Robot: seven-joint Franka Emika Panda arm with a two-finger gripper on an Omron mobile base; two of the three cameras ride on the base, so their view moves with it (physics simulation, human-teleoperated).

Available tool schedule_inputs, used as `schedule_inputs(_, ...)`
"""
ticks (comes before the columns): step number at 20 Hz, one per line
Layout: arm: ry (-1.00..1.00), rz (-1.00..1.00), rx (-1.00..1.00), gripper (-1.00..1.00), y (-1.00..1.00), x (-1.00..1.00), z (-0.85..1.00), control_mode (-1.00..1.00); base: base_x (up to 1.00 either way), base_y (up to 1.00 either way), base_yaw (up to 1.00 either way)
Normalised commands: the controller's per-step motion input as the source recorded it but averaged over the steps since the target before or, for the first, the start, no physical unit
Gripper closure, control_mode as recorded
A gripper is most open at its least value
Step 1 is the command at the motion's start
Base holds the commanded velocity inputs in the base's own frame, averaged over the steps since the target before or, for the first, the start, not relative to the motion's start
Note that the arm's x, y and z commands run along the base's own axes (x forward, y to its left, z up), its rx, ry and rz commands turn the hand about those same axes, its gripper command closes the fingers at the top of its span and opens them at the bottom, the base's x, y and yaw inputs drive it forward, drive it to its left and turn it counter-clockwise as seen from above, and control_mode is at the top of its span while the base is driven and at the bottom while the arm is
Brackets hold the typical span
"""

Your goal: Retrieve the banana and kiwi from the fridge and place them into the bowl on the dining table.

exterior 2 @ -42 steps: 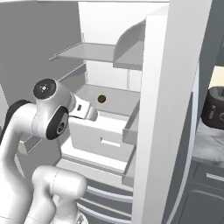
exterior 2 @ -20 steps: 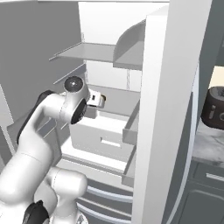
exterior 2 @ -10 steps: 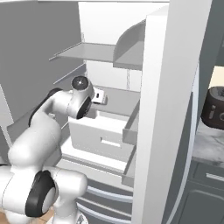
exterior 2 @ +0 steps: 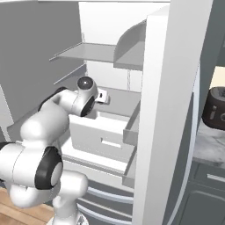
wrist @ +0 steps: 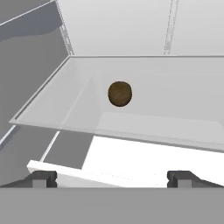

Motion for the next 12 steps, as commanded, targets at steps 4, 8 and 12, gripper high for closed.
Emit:
schedule_inputs(4, 0.0, 0.0, 0.0, -1.0, 0.0, 0.41, -0.24, -1.0, 0.0, 0.0, 0.0)
schedule_inputs(8, 0.0, 0.0, 0.0, -1.0, 0.02, 0.48, -0.18, -1.0, 0.0, 0.0, 0.0)
schedule_inputs(12, 0.0, 0.0, 0.0, -1.0, 0.03, 0.49, -0.15, -1.0, 0.0, 0.0, 0.0)
